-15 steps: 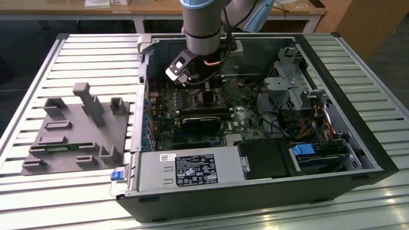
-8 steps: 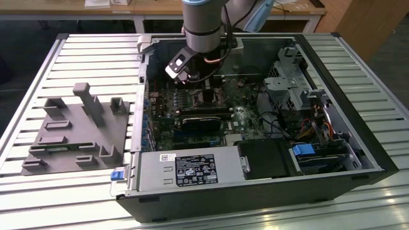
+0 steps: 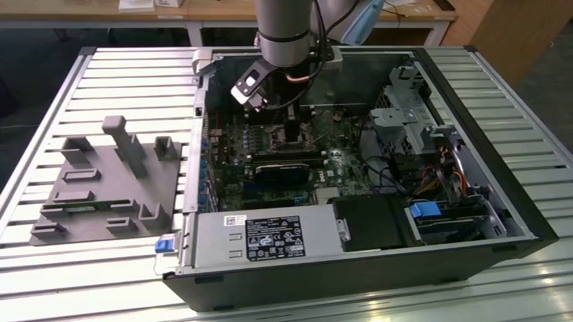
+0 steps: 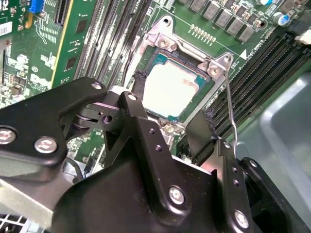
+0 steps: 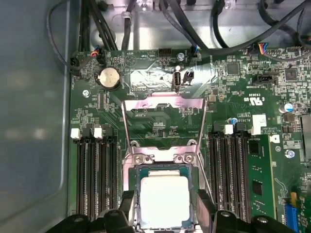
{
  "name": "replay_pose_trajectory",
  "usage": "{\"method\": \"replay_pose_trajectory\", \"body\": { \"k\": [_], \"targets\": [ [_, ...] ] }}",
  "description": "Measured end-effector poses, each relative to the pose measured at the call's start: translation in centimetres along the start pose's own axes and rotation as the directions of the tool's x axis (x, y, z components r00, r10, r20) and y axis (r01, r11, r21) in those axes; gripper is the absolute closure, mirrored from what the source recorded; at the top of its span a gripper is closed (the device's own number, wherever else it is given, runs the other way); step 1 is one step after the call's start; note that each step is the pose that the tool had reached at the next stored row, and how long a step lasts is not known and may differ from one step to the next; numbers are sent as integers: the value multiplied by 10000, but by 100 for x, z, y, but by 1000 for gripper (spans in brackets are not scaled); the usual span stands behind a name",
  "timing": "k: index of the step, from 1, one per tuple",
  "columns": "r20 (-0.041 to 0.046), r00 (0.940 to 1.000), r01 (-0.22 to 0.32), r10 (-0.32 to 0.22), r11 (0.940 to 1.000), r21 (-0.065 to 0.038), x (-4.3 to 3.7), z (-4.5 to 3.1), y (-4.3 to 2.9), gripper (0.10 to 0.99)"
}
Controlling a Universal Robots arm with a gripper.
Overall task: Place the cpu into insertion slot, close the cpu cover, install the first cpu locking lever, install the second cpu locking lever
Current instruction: 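Place the cpu into insertion slot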
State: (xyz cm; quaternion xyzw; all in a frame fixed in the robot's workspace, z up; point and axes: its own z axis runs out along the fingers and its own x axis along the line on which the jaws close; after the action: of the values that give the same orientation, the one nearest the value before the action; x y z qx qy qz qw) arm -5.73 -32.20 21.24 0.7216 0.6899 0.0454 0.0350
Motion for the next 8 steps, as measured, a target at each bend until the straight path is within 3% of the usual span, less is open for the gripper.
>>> {"method": "replay_pose_trajectory", "body": {
  "k": [8],
  "targets": [
    [-2, 10000, 3, -3, 10000, -95, -7, -18, -145, 475]
  ]
}}
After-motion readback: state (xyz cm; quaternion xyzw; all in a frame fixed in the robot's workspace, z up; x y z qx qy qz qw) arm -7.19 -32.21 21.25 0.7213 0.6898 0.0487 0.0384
